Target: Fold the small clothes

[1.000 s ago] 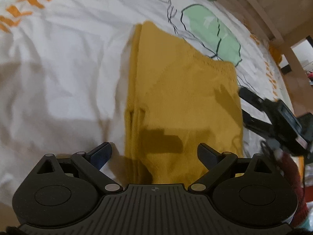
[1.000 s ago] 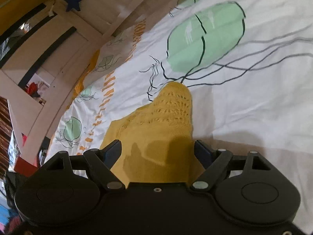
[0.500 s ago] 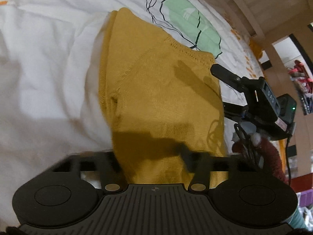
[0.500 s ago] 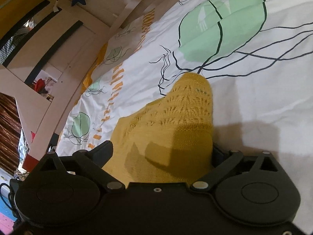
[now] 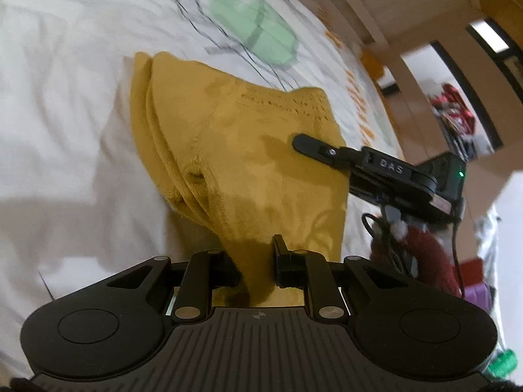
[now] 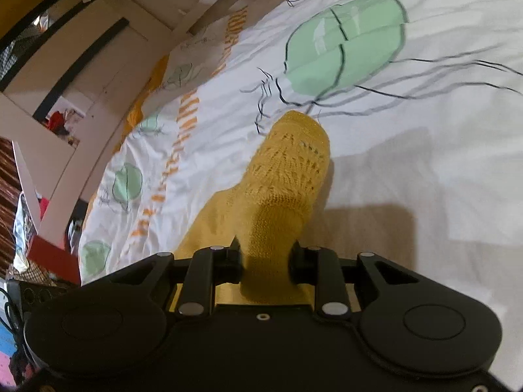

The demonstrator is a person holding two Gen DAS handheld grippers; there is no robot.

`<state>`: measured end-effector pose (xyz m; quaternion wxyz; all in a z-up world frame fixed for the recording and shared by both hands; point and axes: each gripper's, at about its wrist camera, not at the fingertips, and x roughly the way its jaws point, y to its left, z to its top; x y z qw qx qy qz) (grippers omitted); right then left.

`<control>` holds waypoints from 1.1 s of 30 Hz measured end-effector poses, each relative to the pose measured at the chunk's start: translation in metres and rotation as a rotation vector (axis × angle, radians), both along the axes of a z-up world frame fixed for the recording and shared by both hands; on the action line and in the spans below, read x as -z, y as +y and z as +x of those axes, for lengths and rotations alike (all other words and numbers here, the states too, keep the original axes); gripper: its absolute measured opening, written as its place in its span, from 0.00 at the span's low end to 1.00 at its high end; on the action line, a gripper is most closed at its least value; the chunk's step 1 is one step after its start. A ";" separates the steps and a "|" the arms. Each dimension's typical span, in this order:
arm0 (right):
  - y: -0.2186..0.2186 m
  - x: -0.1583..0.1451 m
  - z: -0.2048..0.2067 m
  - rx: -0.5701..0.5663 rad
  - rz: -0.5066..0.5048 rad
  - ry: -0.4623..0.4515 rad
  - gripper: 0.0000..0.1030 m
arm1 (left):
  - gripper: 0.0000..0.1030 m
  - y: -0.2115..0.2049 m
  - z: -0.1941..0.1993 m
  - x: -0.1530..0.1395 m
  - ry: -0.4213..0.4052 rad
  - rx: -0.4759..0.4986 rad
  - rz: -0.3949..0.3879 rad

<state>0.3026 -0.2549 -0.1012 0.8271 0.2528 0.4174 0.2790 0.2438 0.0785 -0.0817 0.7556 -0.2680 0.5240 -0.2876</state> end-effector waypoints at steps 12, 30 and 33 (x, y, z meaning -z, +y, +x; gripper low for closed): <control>-0.061 0.012 -0.086 0.136 -0.088 0.053 0.46 | 0.18 -0.030 -0.071 0.026 0.001 -0.018 0.115; -0.093 0.013 -0.137 0.249 0.019 -0.096 0.72 | 0.24 -0.034 -0.117 -0.011 -0.246 -0.156 0.290; -0.088 0.018 -0.149 0.179 0.085 -0.061 0.74 | 0.24 -0.031 -0.114 -0.021 -0.271 -0.174 0.279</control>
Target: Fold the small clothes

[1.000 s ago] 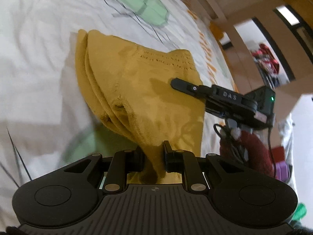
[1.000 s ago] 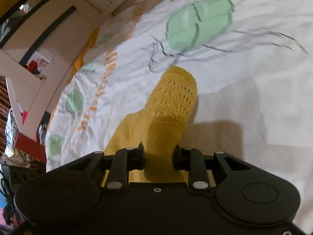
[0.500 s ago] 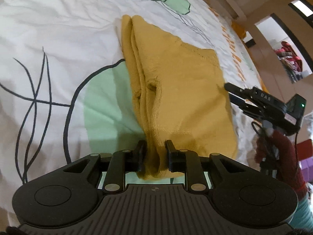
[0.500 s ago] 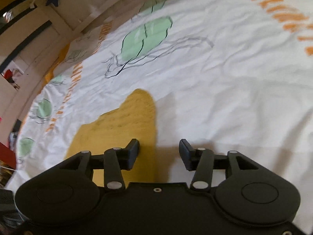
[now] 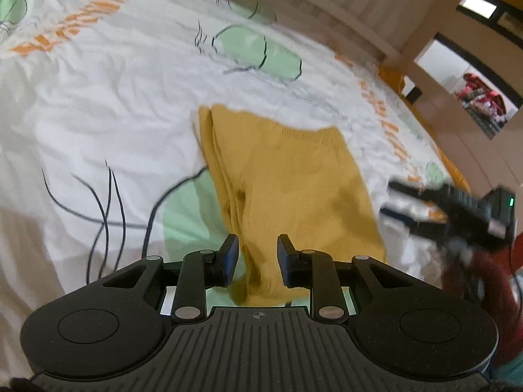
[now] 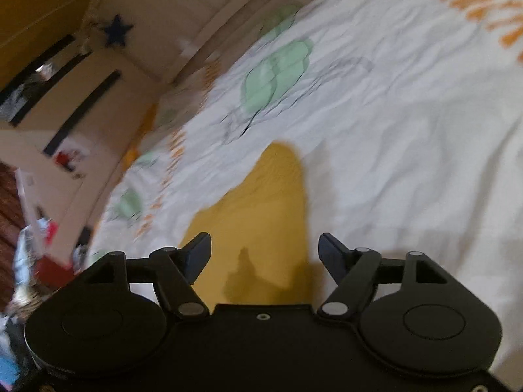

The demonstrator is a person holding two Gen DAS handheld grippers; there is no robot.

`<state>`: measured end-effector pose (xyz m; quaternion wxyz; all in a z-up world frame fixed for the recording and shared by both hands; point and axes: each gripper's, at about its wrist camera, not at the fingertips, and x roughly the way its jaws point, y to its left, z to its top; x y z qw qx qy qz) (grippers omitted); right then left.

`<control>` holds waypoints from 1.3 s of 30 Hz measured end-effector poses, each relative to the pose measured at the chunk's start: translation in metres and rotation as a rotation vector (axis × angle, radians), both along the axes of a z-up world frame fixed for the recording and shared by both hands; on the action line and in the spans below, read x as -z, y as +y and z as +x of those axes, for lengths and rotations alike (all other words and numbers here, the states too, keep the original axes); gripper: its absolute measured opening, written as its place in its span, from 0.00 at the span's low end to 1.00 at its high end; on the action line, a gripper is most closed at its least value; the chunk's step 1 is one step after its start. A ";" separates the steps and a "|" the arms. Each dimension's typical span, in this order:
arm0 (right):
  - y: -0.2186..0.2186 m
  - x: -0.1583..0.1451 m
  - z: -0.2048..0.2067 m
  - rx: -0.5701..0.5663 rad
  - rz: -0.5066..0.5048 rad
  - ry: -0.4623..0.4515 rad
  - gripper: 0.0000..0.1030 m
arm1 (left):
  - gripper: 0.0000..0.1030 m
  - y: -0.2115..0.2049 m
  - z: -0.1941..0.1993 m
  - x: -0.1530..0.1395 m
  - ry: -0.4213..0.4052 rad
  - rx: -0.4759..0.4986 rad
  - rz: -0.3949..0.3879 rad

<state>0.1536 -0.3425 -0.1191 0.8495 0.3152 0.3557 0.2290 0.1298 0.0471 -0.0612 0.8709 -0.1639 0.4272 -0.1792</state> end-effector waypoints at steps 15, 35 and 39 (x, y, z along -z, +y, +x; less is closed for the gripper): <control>0.025 0.029 -0.009 -0.303 0.187 0.228 0.76 | 0.25 -0.009 0.029 0.000 -0.021 0.010 0.017; 0.008 -0.014 -0.020 -0.200 0.067 0.117 0.76 | 0.38 -0.015 0.041 0.010 0.030 0.030 0.051; 0.006 -0.001 -0.017 -0.160 0.031 0.171 0.76 | 0.40 0.001 0.022 0.026 0.131 0.009 -0.014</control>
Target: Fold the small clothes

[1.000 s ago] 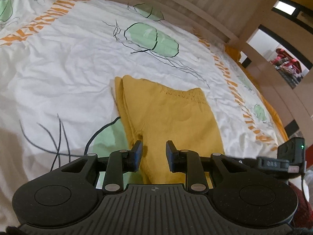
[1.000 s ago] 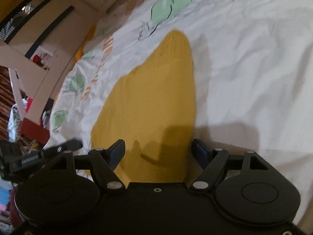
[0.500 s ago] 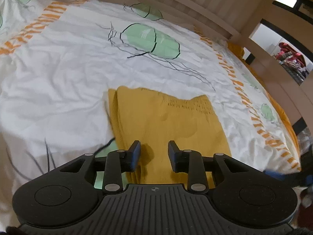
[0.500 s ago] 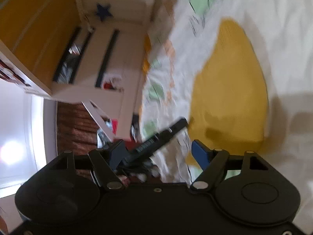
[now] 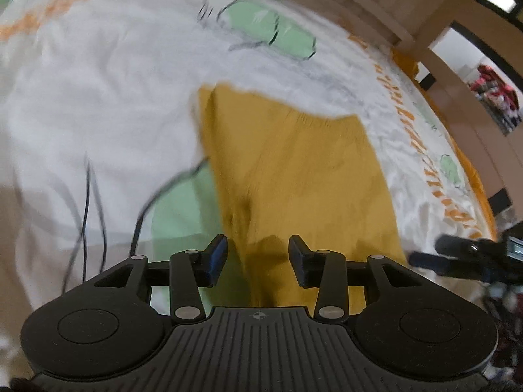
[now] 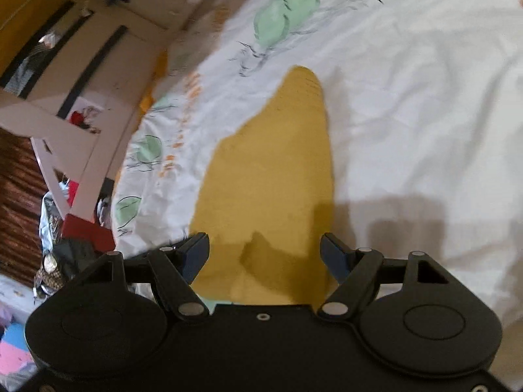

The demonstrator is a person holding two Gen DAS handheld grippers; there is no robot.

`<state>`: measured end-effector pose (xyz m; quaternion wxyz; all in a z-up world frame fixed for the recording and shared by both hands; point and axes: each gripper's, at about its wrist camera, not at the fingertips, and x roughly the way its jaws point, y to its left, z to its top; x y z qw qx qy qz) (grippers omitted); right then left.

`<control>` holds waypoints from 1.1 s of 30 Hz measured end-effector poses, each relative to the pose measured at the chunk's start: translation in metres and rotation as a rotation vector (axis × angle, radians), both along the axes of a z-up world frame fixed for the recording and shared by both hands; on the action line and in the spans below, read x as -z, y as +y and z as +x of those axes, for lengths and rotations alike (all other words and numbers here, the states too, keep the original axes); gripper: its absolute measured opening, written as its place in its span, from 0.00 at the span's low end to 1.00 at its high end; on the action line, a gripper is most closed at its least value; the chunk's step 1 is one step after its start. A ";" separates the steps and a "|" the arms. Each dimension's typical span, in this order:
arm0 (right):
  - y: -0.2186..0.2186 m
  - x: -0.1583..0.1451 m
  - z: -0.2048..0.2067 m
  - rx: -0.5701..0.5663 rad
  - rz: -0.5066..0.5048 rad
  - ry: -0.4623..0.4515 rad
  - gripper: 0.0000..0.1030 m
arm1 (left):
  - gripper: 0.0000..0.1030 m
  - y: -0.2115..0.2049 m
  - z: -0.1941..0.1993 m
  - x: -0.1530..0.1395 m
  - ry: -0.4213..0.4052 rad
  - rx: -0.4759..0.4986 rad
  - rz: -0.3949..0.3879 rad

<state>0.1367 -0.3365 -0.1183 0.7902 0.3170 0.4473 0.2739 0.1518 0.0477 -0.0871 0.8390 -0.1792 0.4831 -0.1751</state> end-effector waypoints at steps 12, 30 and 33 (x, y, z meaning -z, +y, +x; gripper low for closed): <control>0.009 0.018 -0.003 -0.084 -0.034 0.080 0.78 | 0.52 0.006 -0.009 0.027 0.138 -0.011 -0.215; -0.007 0.004 -0.004 -0.021 -0.061 0.101 0.27 | 0.19 0.017 0.003 0.018 0.213 0.053 -0.182; -0.002 -0.003 -0.007 -0.018 -0.133 0.066 0.31 | 0.24 0.019 -0.004 0.013 0.174 0.055 -0.084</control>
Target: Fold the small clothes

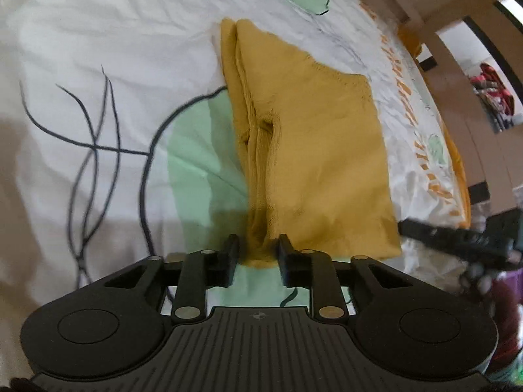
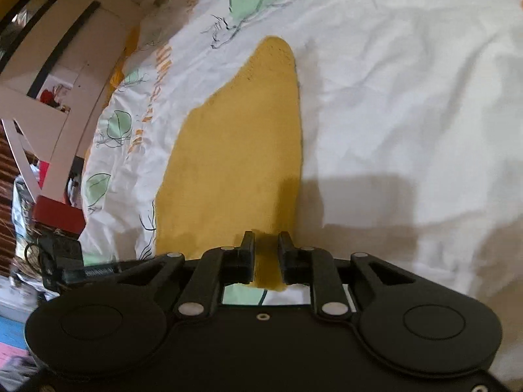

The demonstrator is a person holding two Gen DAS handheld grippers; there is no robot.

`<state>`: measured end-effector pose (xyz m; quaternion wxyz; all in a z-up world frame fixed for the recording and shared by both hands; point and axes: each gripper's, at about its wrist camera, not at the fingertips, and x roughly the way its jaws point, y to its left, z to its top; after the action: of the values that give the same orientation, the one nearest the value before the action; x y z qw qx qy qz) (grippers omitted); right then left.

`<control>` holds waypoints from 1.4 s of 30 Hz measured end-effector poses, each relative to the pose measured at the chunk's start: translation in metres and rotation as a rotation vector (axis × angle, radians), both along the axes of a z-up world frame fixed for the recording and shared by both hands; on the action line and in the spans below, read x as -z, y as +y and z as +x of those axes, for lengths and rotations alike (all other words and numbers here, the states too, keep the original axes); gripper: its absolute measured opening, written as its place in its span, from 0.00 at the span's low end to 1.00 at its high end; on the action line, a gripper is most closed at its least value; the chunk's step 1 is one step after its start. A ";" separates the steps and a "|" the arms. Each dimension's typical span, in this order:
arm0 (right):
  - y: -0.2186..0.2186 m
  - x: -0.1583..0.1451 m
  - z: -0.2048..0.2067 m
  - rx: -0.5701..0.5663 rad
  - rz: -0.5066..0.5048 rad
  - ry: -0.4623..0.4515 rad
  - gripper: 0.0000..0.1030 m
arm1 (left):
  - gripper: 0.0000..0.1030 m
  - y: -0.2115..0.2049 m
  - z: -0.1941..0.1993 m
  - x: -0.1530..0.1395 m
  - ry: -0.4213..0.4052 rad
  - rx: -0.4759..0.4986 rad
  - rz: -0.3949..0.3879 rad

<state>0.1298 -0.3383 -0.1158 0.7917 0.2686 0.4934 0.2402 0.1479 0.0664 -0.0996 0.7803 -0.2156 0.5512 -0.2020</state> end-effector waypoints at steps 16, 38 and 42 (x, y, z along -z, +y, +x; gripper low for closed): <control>0.083 -0.038 0.050 -0.051 -0.436 -0.564 0.54 | 0.49 -0.061 0.053 -0.048 -0.440 -0.107 0.293; 0.107 0.010 0.085 -0.114 -0.526 -0.589 0.43 | 0.59 -0.045 0.037 0.007 -0.368 -0.194 0.310; 0.106 -0.002 0.089 -0.073 -0.491 -0.549 0.43 | 0.59 -0.048 0.028 0.008 -0.378 -0.207 0.318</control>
<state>0.2190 -0.2322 -0.1140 0.9263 -0.0214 0.3148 0.2060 0.1758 0.0185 -0.1073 0.9100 -0.1040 0.3954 -0.0684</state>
